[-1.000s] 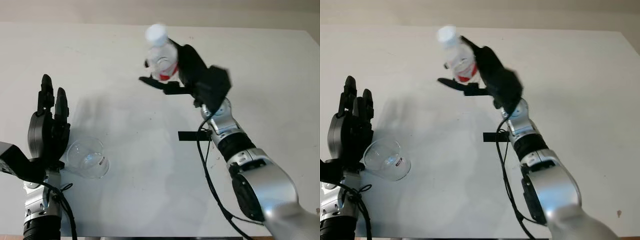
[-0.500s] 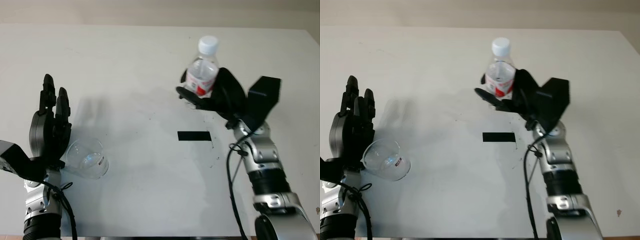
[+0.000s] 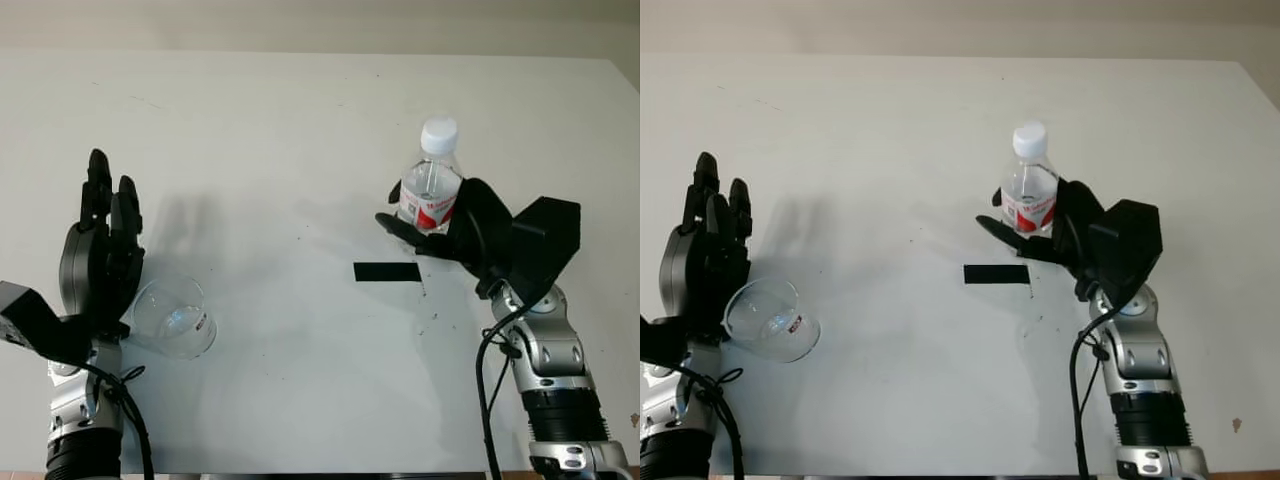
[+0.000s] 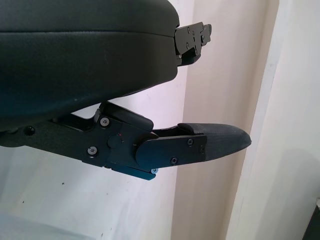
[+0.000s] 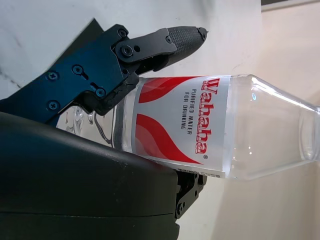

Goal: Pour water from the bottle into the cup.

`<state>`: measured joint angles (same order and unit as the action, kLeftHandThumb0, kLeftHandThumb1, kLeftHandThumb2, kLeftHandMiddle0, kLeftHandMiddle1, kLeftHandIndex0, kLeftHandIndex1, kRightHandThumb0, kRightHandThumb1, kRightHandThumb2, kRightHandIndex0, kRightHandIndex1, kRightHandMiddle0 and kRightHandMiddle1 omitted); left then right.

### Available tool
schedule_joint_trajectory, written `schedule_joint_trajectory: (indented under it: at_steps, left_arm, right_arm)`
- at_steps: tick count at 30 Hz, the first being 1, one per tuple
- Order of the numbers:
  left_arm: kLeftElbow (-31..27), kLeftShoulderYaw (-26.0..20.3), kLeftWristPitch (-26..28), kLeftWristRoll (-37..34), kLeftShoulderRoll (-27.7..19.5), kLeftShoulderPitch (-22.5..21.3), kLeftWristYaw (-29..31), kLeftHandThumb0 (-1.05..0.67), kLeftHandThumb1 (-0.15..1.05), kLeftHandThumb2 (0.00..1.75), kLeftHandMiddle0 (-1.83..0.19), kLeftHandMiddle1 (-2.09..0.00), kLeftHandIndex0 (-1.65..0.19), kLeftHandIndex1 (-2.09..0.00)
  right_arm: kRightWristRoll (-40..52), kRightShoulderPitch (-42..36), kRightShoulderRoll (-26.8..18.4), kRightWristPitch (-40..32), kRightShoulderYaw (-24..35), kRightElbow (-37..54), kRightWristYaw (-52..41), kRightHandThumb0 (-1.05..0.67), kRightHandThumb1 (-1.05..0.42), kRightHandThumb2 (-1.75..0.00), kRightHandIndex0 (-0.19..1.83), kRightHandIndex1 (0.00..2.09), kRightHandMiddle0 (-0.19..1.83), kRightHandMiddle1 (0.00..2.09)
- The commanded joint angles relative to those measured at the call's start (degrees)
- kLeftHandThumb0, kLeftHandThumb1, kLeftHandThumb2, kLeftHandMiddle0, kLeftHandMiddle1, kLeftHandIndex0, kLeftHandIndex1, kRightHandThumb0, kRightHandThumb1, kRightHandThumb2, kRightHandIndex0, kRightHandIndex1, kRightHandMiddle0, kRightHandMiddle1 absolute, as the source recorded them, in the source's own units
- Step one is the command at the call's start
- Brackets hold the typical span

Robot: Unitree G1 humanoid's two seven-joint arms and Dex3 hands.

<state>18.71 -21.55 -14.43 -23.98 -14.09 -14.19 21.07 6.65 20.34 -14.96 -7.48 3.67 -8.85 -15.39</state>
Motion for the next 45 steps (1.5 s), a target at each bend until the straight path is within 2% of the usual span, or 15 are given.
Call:
schedule_joint_trajectory:
  at_steps: [1,12,23,25,29,33,35,36,37,38,40,43,45]
  left_arm:
    - [0.4,-0.2,0.5,-0.1,0.5,2.0,0.0,-0.76,1.05,0.52,0.19,0.00,0.19,0.00]
    - [0.7,-0.4,-0.5,0.7,-0.1,2.1,-0.1,-0.76,1.05,0.52,0.19,-0.03,0.19,0.00]
    - [0.5,-0.4,-0.7,0.8,-0.1,2.1,-0.1,-0.76,1.05,0.54,0.19,-0.03,0.19,0.00]
    - [0.2,-0.5,-0.7,0.7,-0.2,2.3,0.0,-0.76,1.05,0.54,0.19,-0.03,0.19,0.00]
    - [0.3,-0.8,-0.6,0.2,-0.3,2.3,0.4,-0.75,1.05,0.54,0.19,-0.03,0.19,0.00]
    - [0.8,-1.1,-0.8,0.0,-0.5,2.0,1.0,-0.75,1.05,0.54,0.19,-0.02,0.19,0.00]
    - [0.9,-1.2,-0.8,-0.1,-0.5,1.9,1.2,-0.75,1.05,0.55,0.19,0.00,0.19,0.00]
    - [0.9,-1.2,-0.8,-0.1,-0.5,1.8,1.2,-0.75,1.05,0.55,0.19,0.00,0.19,0.00]
    - [0.9,-1.3,-0.8,-0.1,-0.5,1.8,1.2,-0.75,1.05,0.54,0.19,-0.01,0.19,0.00]
    - [1.0,-1.3,-0.9,-0.1,-0.5,1.8,1.3,-0.75,1.05,0.54,0.19,-0.01,0.19,0.00]
    - [1.1,-1.4,-1.1,-0.1,-0.6,1.8,1.6,-0.75,1.05,0.55,0.19,-0.01,0.19,0.00]
    - [0.8,-1.5,-1.2,0.0,-0.6,1.9,1.4,-0.74,1.05,0.56,0.19,0.00,0.19,0.00]
    - [0.8,-1.6,-1.2,-0.2,-0.6,2.0,1.6,-0.74,1.05,0.56,0.19,0.00,0.19,0.00]
  right_arm:
    - [0.8,-0.5,1.0,-0.6,0.0,0.7,-0.1,-0.47,-1.05,-0.41,0.93,2.09,0.68,2.09]
    - [3.4,-1.5,5.0,-8.0,-0.5,3.5,0.6,-0.48,-1.05,-0.44,0.98,2.09,0.68,2.09]
    - [2.7,-2.6,5.3,-6.7,-1.6,2.9,-0.2,-0.50,-1.05,-0.45,0.96,2.09,0.64,2.09]
    - [2.8,-3.0,5.0,-5.9,-1.7,2.8,-1.0,-0.51,-1.05,-0.46,0.93,2.09,0.63,2.09]
    - [3.0,-3.9,4.9,-1.8,-1.7,1.5,-3.5,-0.51,-1.05,-0.43,0.71,2.06,0.51,2.09]
    - [0.5,-5.0,4.0,8.6,-3.1,-2.2,-6.4,-0.54,-1.05,-0.38,0.55,1.73,0.36,1.86]
    - [-0.2,-5.7,3.8,13.5,-3.5,-4.7,-7.9,-0.58,-1.05,-0.31,0.48,1.23,0.31,1.51]
    - [0.4,-6.1,3.9,14.5,-3.5,-5.5,-8.9,-0.59,-1.05,-0.29,0.49,1.08,0.31,1.40]
    - [0.9,-6.5,4.1,15.2,-3.5,-6.0,-9.7,-0.60,-1.05,-0.22,0.47,0.72,0.31,1.13]
    - [1.3,-6.8,4.3,15.7,-3.5,-6.4,-10.3,-0.60,-1.05,-0.19,0.50,0.47,0.36,0.91]
    - [1.2,-7.4,4.6,16.7,-3.7,-6.7,-10.5,-0.62,-1.05,-0.15,0.50,0.16,0.41,0.52]
    - [0.6,-8.2,5.0,17.3,-4.0,-6.7,-9.8,-0.64,-1.05,-0.14,0.45,0.05,0.42,0.30]
    - [0.4,-8.8,5.3,17.5,-4.0,-6.9,-9.1,-0.66,-1.05,-0.13,0.42,0.03,0.41,0.25]
